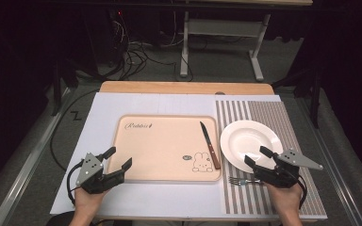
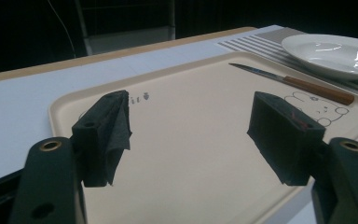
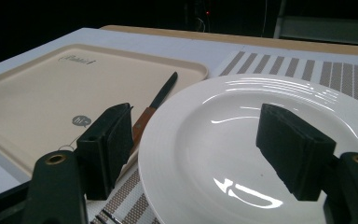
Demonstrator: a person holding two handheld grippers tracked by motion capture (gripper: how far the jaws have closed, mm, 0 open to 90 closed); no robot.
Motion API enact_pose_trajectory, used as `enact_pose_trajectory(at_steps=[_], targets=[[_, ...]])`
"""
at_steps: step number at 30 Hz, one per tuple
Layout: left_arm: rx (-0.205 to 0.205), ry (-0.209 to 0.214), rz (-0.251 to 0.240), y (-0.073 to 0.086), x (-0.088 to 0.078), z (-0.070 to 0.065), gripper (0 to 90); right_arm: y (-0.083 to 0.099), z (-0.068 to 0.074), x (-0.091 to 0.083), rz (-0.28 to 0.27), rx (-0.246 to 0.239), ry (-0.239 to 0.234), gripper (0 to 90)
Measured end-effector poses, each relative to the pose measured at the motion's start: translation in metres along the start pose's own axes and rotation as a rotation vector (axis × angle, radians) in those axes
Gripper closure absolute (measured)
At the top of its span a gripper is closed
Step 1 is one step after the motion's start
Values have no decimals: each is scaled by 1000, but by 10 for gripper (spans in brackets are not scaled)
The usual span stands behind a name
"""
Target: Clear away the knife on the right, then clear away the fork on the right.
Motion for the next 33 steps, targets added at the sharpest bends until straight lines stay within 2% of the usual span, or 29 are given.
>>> enact_pose_trajectory(at_steps=[9,13,14,15,16,18,23,27,28,31,33], targets=[[0,-4,-5,0,-1,0,300,10,-5,-12,8,12,14,259],[-2,-5,-7,0,-1,0,300,9,-6,-15,40,-13,20,276],[-1,-6,-7,0,-1,0,300,9,-6,-17,65,-22,11,307],[0,-6,-5,0,0,0,300,9,-6,-17,65,-22,11,307],[1,-7,-6,0,0,0,300,9,-6,-19,104,-22,-2,329],[2,-8,-7,0,0,-1,300,9,-6,-20,116,-20,-5,337],[-2,-9,-7,0,0,-1,300,10,-6,-25,190,-29,-38,386],[11,-7,-8,0,-1,-3,299,8,-5,-32,227,-58,-42,389],[10,-7,-13,0,-2,-4,298,9,-5,-34,256,-69,-65,398],[10,-7,-14,0,-2,-3,298,9,-6,-38,307,-82,-72,413],[10,-7,-13,0,-2,-3,298,10,-7,-39,323,-86,-76,414]])
Point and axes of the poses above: each handheld gripper's, and its own axes: x roughly forward along the jaws, y roughly out of its underside, z roughly to its left, the point moved 2 cm from there along x, roughly forward along the jaws, and after that the axes turned 15 degrees about -x, right-handed, at the moved point
